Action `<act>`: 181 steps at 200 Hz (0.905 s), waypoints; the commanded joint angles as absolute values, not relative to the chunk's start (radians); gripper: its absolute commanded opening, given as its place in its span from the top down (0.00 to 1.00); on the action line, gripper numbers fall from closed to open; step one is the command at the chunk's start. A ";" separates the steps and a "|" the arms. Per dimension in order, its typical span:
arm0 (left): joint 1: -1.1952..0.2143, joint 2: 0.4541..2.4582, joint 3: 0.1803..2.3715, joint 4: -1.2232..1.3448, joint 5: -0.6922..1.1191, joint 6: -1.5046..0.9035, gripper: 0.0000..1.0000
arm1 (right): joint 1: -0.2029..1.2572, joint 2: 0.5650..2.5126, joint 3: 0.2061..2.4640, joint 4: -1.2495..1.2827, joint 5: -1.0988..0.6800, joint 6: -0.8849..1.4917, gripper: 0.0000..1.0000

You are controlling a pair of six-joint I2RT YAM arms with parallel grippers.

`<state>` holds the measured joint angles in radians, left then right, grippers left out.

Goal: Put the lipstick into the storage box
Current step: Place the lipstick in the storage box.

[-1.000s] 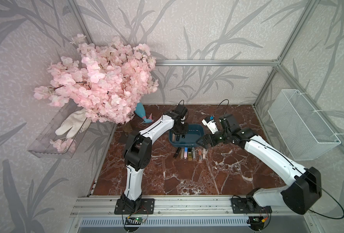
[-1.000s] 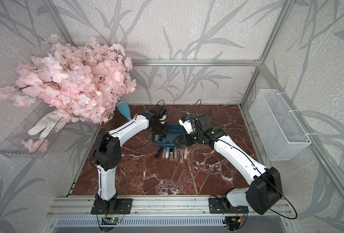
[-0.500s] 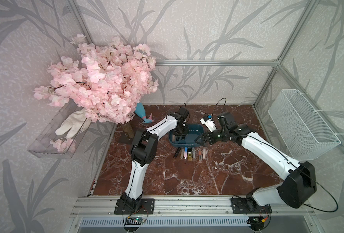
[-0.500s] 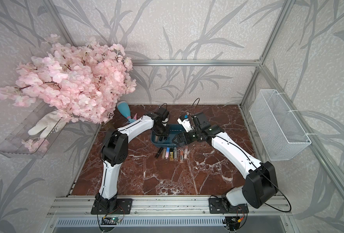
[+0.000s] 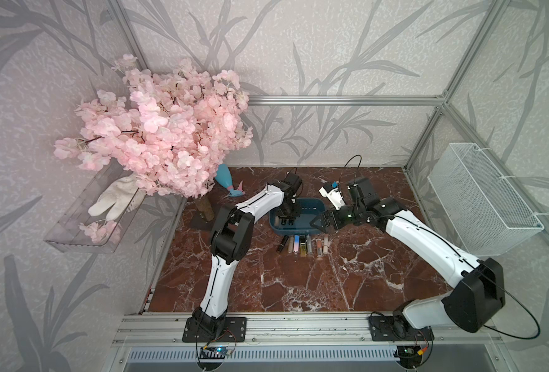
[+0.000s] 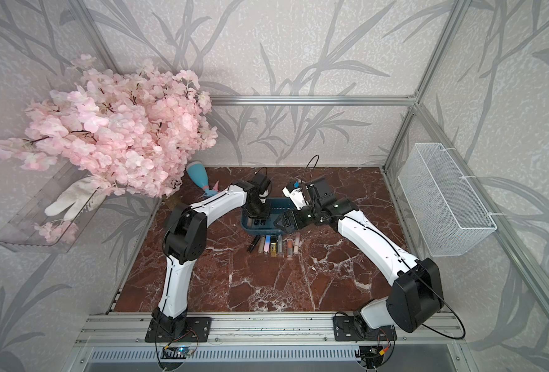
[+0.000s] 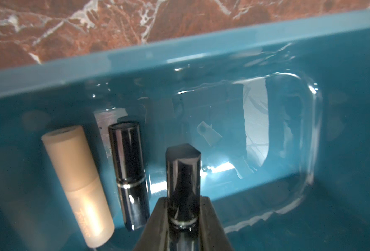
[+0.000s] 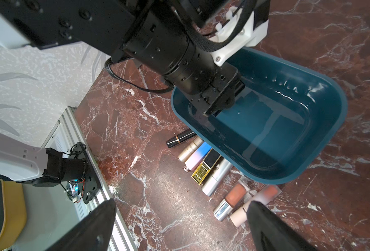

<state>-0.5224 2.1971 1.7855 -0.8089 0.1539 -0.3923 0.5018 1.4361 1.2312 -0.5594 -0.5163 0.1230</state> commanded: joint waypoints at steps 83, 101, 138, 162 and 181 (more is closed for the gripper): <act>-0.503 2.262 1.841 -0.865 0.085 -0.365 0.90 | 0.495 1.442 1.262 -0.567 -0.523 0.135 0.01; -0.502 2.267 1.850 -0.868 0.080 -0.365 0.90 | 0.495 1.442 1.263 -0.566 -0.522 0.137 0.01; -0.501 2.271 1.859 -0.873 0.071 -0.364 0.90 | 0.495 1.451 1.270 -0.568 -0.523 0.137 0.01; -0.498 2.280 1.862 -0.880 0.065 -0.362 0.88 | 0.494 1.450 1.272 -0.566 -0.523 0.138 0.01; -0.498 2.287 1.867 -0.887 0.064 -0.361 0.87 | 0.492 1.445 1.266 -0.566 -0.522 0.140 0.01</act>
